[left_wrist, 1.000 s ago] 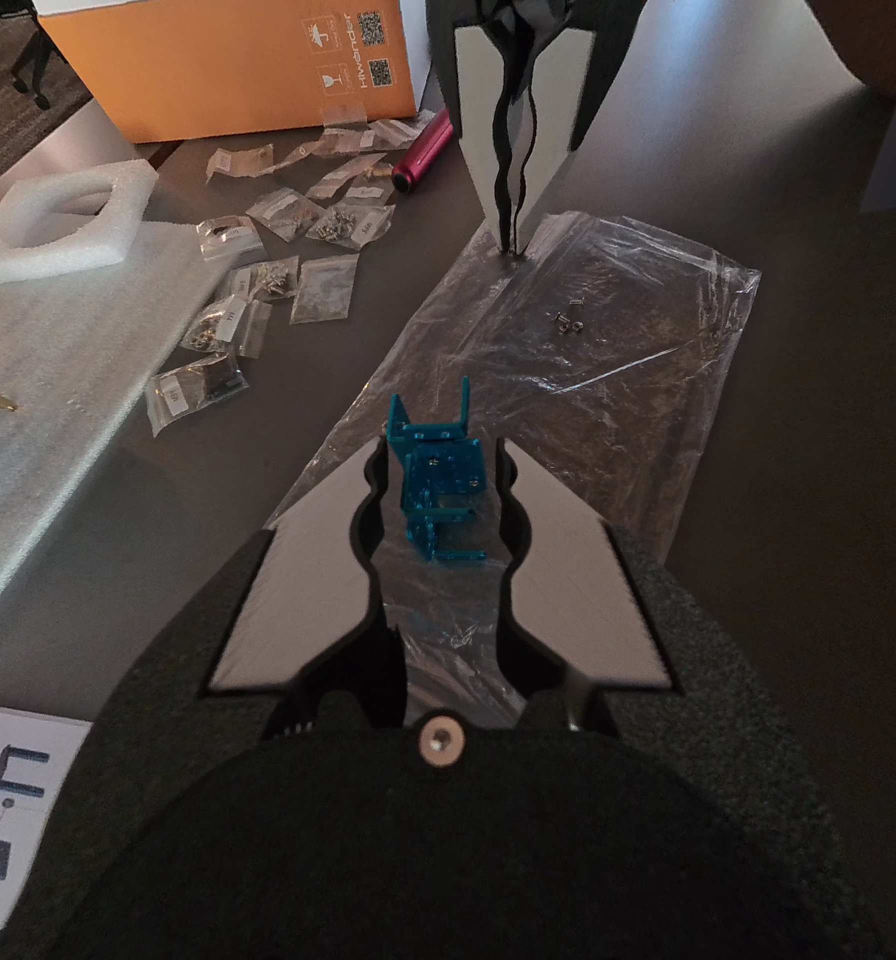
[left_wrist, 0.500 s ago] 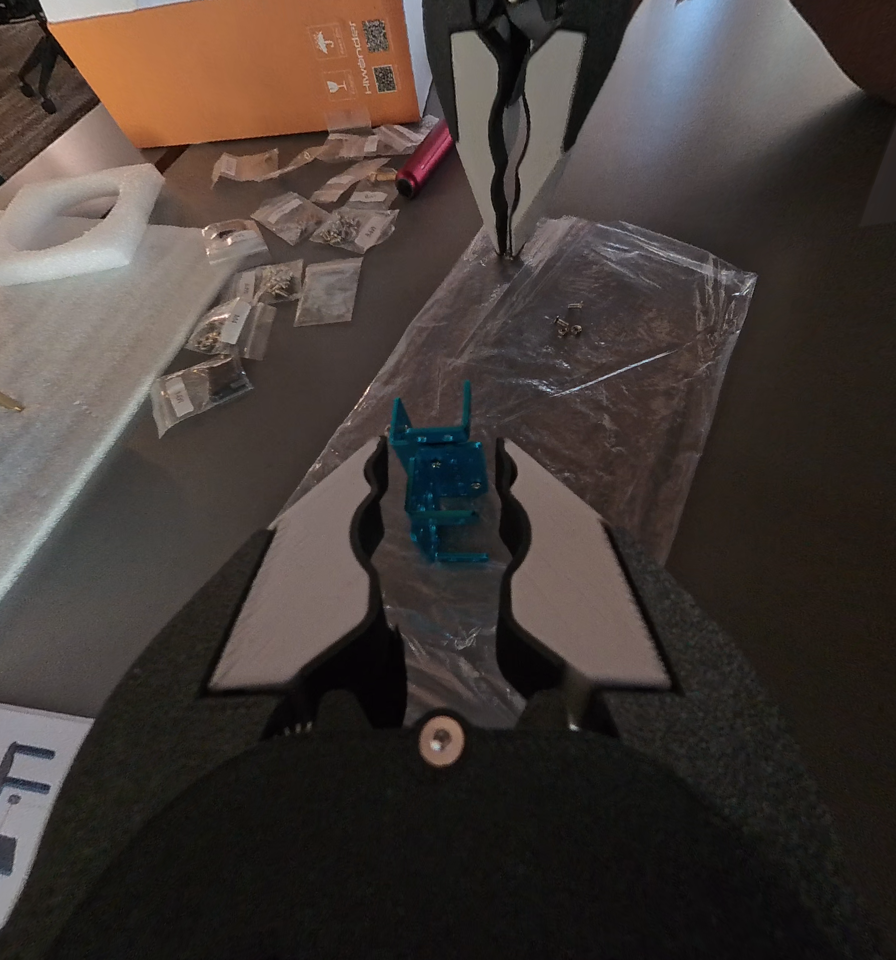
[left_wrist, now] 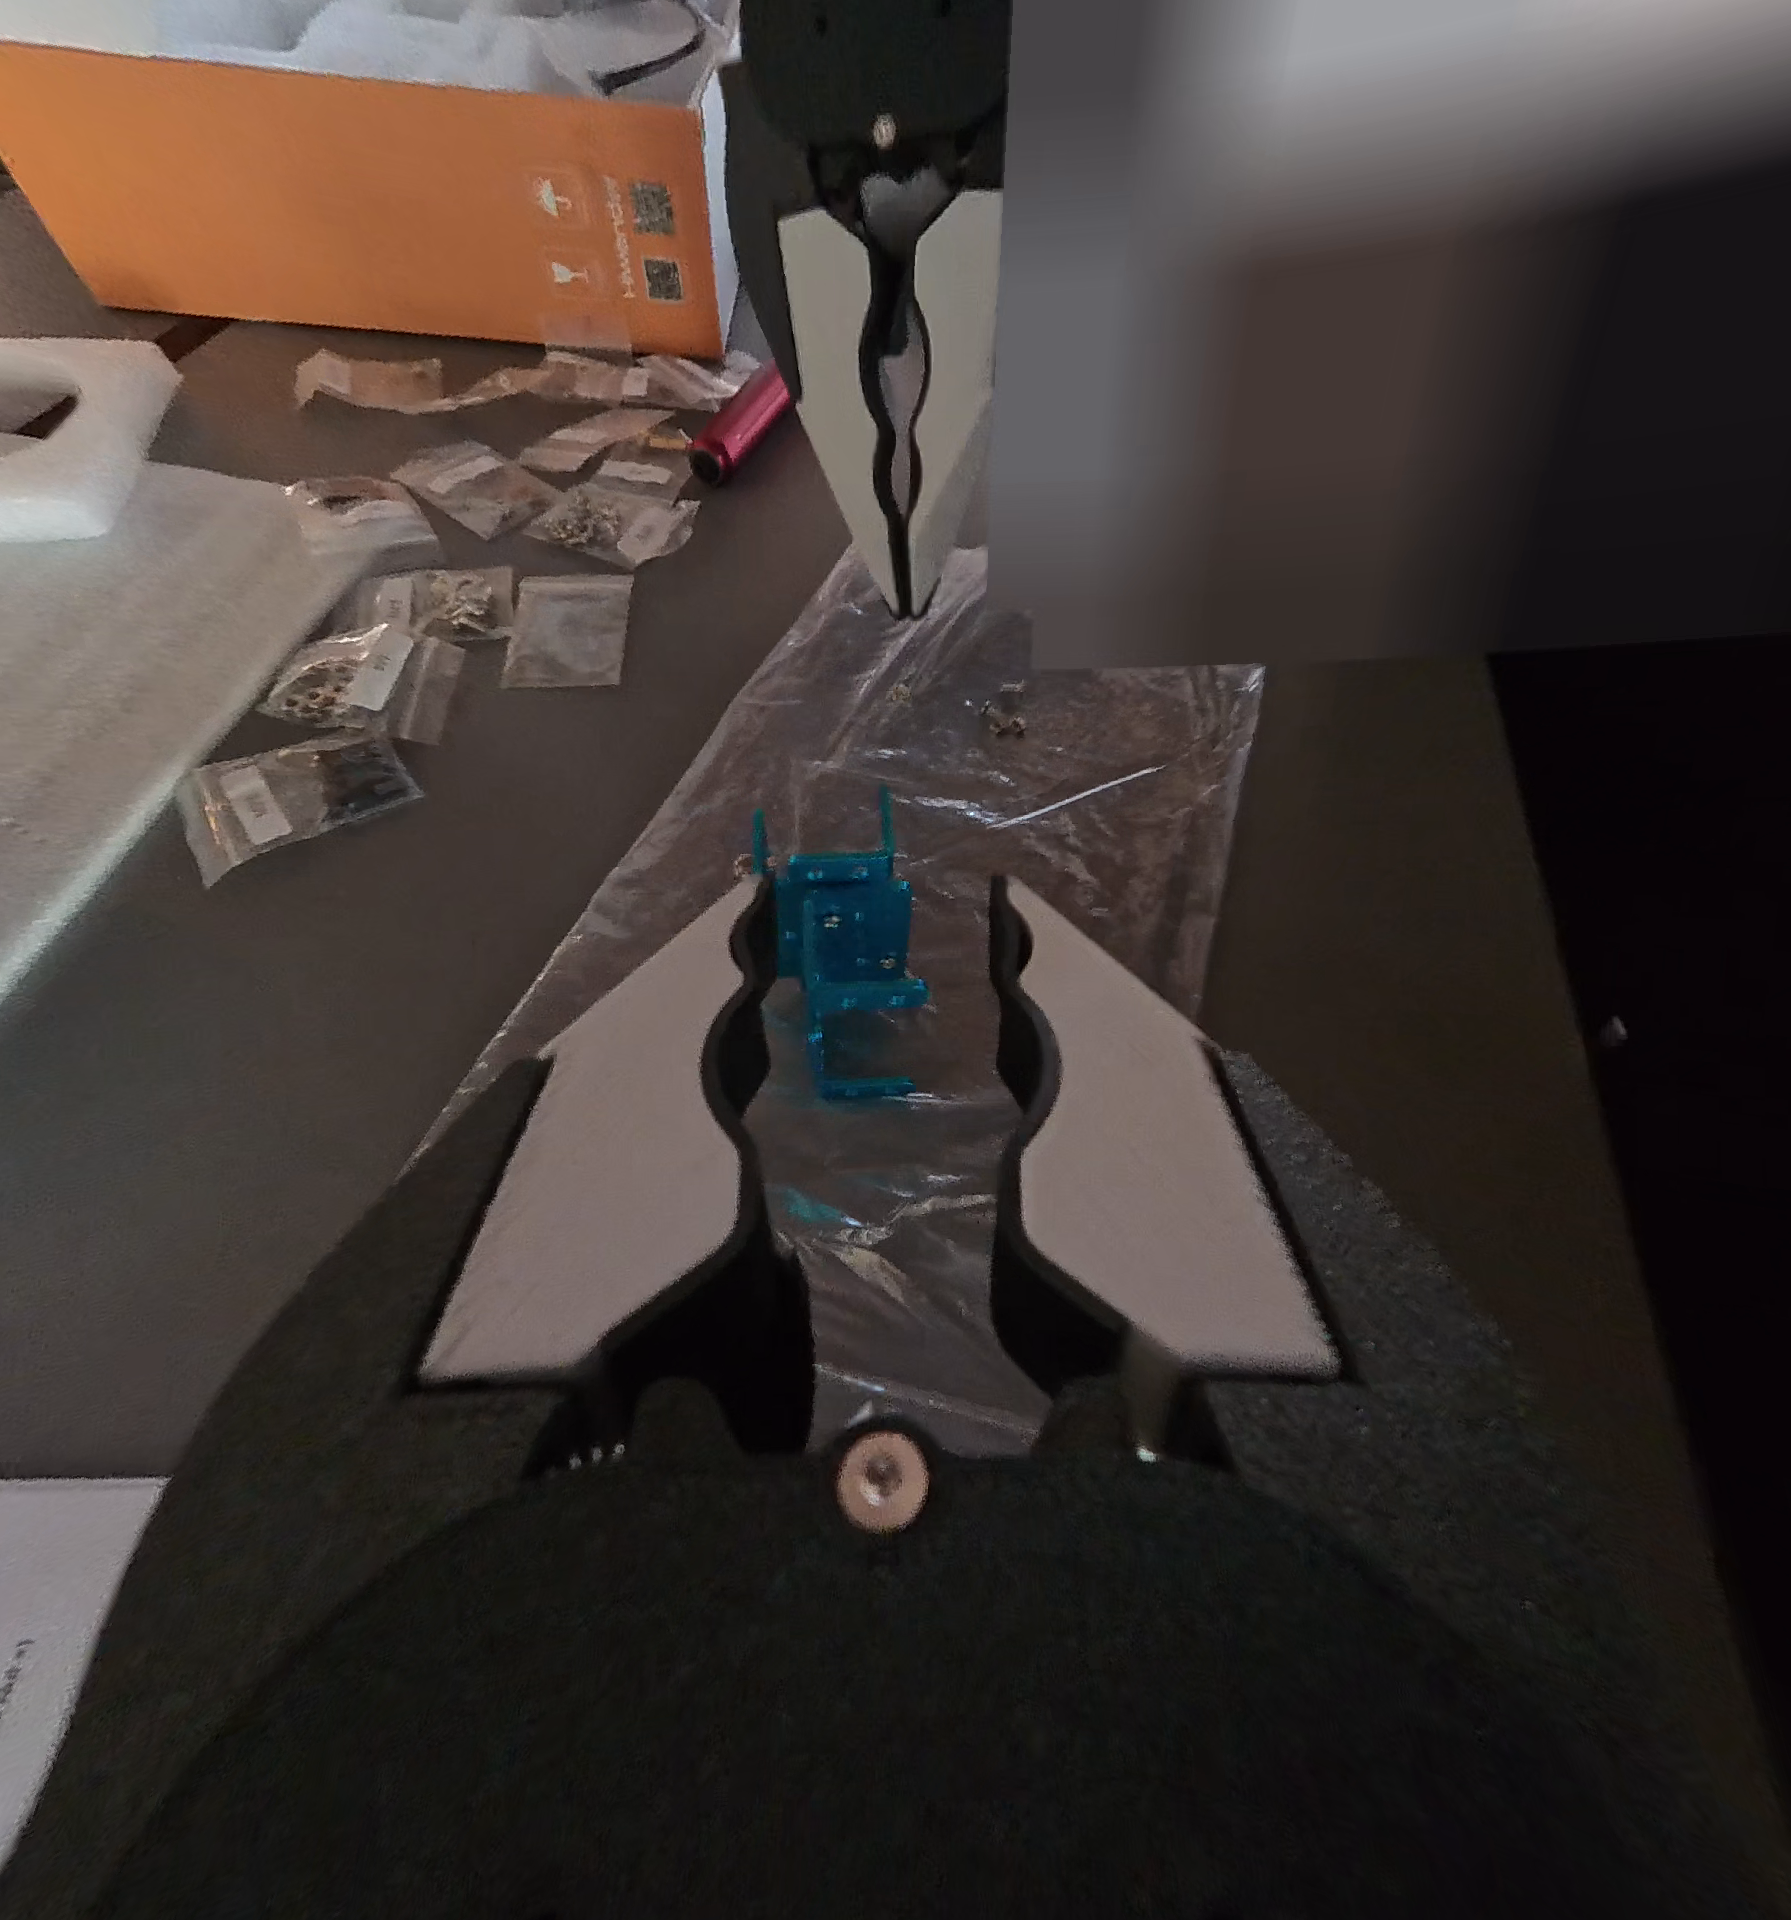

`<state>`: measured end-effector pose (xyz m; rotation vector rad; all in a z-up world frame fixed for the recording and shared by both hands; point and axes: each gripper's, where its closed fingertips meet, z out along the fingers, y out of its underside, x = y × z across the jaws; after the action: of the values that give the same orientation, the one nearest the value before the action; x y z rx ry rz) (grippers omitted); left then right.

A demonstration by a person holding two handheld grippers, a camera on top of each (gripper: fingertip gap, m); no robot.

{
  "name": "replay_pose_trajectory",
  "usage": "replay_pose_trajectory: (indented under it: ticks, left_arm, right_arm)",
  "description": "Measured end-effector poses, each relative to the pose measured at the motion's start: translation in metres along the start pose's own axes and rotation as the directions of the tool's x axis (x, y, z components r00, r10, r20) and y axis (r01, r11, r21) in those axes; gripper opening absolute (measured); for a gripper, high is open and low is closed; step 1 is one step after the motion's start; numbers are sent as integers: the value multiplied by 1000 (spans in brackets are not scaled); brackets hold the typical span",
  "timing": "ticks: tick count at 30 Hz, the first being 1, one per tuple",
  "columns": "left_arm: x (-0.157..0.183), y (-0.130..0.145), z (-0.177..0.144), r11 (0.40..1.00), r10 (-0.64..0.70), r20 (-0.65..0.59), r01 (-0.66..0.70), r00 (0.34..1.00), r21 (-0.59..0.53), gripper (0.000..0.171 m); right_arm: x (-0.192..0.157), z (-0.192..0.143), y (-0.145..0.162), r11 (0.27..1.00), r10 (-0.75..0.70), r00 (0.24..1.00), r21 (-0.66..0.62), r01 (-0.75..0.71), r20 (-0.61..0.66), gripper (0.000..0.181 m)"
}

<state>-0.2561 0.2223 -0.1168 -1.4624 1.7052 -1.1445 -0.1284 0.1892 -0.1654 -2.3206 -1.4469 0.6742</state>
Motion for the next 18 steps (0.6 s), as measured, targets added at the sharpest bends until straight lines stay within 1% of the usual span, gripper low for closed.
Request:
replay_pose_trajectory:
  ticks: [2,4,6,8,10,11,12,13,14,15,16,17,18]
  left_arm:
    - [0,0,-5,1000,-30,-33,31,999,3,41]
    - [-3,4,-7,1000,-27,-25,27,999,-15,41]
    - [-4,6,-9,1000,-12,-16,12,1000,-25,41]
    - [-6,8,-9,999,-14,-7,13,1000,-36,41]
    - [-7,12,-8,998,-5,-1,5,1000,-57,41]
    - [-7,14,-6,997,4,3,-4,1000,-72,41]
    - [-7,17,-5,996,18,12,-16,1000,-89,40]
    - [-7,20,-4,994,34,24,-31,999,-109,40]
    - [-7,23,-2,991,49,31,-45,998,-129,40]
    - [-6,27,-1,987,63,36,-57,997,-149,40]
    - [-6,29,0,984,75,39,-68,996,-165,39]
    - [-6,32,1,981,87,40,-79,995,-179,38]
    - [-7,34,2,978,99,45,-89,994,-190,37]
  right_arm:
    - [-1,3,-10,999,-4,1000,37,3,27,0]
    - [3,7,-8,1000,12,1000,2,-12,18,0]
    - [5,9,-6,999,-4,1000,-33,3,-17,0]
    - [8,4,-9,998,-30,995,-52,25,-92,1]
    - [10,2,-12,996,-33,989,-81,22,-144,6]
    - [5,4,-14,997,-33,990,-78,22,-139,10]
    - [2,6,-20,998,-40,988,-44,34,-149,12]
    - [1,8,-27,999,-47,984,13,50,-171,15]
    - [0,9,-37,994,-50,981,89,67,-185,14]
    - [-3,10,-49,979,-47,983,188,81,-180,15]
    - [-9,13,-60,957,-50,988,276,90,-147,15]
    - [-12,16,-69,938,-46,991,336,86,-125,15]
    - [-13,20,-75,927,-32,994,369,68,-103,16]
